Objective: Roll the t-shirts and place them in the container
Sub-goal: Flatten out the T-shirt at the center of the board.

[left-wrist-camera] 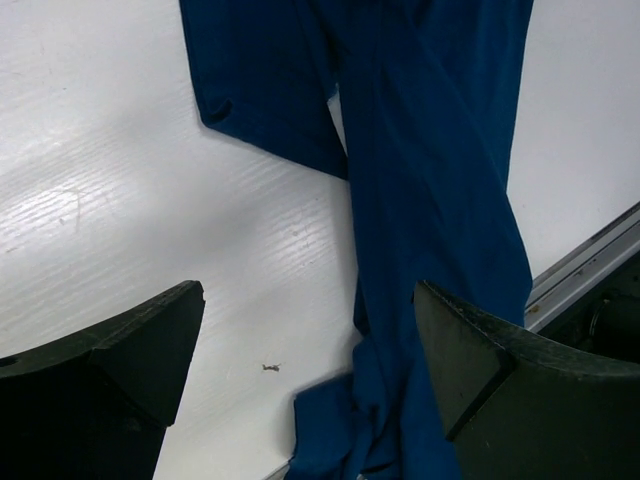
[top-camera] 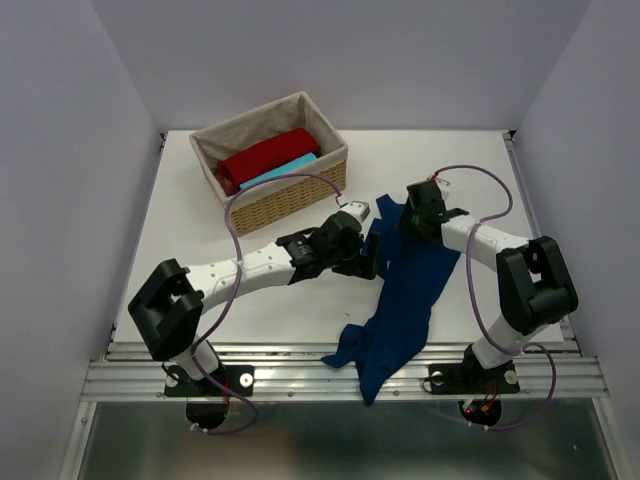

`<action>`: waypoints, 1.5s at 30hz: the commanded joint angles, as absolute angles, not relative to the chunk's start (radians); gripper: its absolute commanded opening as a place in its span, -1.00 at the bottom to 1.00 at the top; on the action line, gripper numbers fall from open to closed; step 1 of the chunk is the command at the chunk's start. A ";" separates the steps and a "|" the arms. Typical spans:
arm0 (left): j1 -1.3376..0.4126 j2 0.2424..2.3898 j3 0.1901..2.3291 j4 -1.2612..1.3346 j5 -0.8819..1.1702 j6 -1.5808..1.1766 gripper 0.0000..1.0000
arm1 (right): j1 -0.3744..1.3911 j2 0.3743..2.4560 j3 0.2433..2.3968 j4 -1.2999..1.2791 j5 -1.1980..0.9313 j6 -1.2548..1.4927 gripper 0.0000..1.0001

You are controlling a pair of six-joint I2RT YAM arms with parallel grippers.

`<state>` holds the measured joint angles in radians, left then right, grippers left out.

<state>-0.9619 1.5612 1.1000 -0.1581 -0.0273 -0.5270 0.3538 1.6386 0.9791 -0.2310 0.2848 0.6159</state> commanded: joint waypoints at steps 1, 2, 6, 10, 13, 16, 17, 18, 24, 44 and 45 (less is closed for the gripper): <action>-0.980 1.545 1.086 -0.115 -0.020 -0.581 0.95 | 0.333 1.624 0.986 -0.201 0.311 0.601 -0.01; -0.985 1.548 1.083 -0.109 -0.018 -0.583 0.95 | 0.333 1.640 0.992 -0.201 0.313 0.600 -0.04; -1.012 1.577 1.077 -0.103 -0.005 -0.572 0.95 | 0.333 1.672 1.018 -0.201 0.316 0.584 -0.21; -1.052 1.621 1.077 -0.100 0.043 -0.551 0.93 | 0.324 1.674 1.032 -0.201 0.319 0.578 -0.72; -1.087 1.667 1.084 -0.094 0.069 -0.540 0.93 | 0.312 1.655 1.048 -0.201 0.325 0.569 -0.99; -1.097 1.719 1.085 -0.080 0.095 -0.546 0.93 | 0.279 1.609 1.061 -0.201 0.307 0.568 -0.99; -1.095 1.742 1.080 -0.075 0.106 -0.546 0.93 | 0.261 1.582 1.071 -0.201 0.287 0.565 -0.99; -1.095 1.755 1.080 -0.065 0.112 -0.546 0.91 | 0.261 1.566 1.075 -0.202 0.282 0.561 -0.99; -1.098 1.841 1.100 -0.026 0.195 -0.523 0.44 | 0.225 1.517 1.140 -0.256 0.290 0.545 -0.99; -0.858 1.709 1.337 -0.290 0.064 -0.353 -1.00 | 0.153 1.519 1.199 -0.264 0.276 0.526 -0.99; -0.833 1.709 1.415 -0.325 0.057 -0.336 -1.00 | 0.144 1.537 1.256 -0.268 0.275 0.522 -0.99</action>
